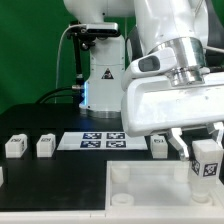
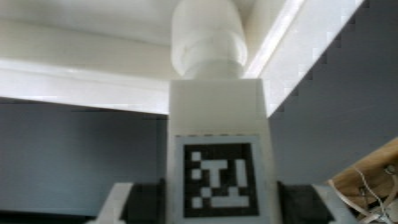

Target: Assemble one leg

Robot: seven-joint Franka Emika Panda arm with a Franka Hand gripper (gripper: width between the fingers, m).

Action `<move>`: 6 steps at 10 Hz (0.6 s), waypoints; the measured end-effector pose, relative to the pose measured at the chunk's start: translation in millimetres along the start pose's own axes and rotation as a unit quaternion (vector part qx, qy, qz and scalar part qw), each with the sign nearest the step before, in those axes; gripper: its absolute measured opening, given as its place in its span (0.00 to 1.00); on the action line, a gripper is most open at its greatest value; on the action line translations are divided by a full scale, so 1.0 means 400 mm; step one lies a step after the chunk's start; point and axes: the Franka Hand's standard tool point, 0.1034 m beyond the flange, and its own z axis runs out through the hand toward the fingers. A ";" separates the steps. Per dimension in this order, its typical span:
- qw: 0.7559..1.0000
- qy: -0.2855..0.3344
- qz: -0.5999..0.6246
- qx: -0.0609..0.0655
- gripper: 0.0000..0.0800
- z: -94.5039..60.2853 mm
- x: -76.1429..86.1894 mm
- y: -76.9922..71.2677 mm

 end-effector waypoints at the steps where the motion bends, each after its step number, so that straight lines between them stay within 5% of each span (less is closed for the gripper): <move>1: 1.000 0.000 0.000 0.001 0.37 0.002 0.001 -0.001; 6: 1.000 -0.002 0.000 0.002 0.37 0.004 0.004 -0.006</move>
Offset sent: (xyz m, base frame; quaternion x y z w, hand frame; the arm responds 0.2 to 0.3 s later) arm -0.0093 0.0051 -0.0049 -0.0065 0.0098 0.0150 0.9998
